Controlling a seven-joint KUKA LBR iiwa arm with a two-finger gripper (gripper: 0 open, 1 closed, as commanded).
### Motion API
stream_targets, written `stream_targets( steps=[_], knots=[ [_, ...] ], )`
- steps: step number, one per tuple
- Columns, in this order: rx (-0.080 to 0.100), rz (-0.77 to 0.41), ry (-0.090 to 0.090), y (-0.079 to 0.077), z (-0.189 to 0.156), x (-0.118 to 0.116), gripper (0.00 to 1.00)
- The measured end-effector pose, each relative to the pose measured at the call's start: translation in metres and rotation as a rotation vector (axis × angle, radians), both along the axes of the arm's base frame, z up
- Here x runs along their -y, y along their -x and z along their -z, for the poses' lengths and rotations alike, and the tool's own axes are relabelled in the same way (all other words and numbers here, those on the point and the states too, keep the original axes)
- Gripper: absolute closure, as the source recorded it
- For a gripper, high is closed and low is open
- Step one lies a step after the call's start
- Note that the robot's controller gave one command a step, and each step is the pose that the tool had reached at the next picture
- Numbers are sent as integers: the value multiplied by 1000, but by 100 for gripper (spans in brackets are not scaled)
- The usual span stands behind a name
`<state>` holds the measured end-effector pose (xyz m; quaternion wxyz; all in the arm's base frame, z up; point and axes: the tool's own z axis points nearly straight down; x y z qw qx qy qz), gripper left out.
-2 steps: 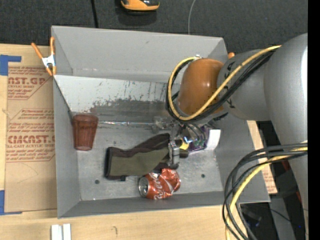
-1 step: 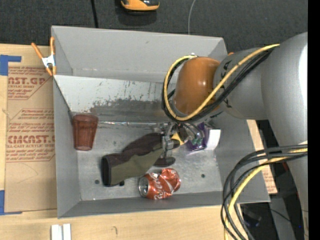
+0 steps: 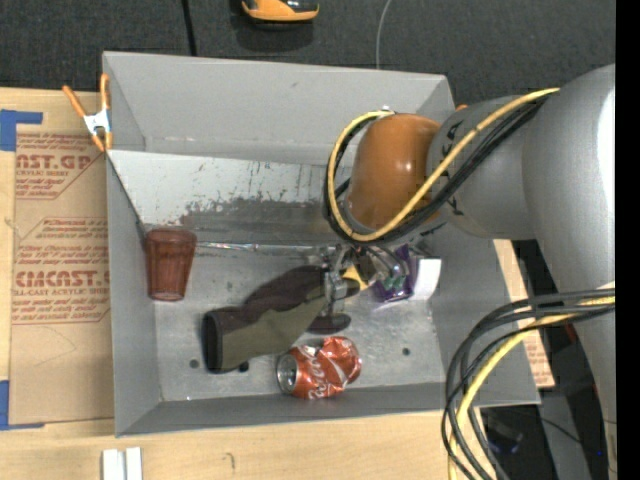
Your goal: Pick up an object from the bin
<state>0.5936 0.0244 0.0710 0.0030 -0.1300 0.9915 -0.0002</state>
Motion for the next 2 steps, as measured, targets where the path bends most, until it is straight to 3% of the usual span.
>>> stream_targets(
  steps=[2],
  knots=[
    [-15, 0, 1, 4, -22, 0, 100]
  ],
)
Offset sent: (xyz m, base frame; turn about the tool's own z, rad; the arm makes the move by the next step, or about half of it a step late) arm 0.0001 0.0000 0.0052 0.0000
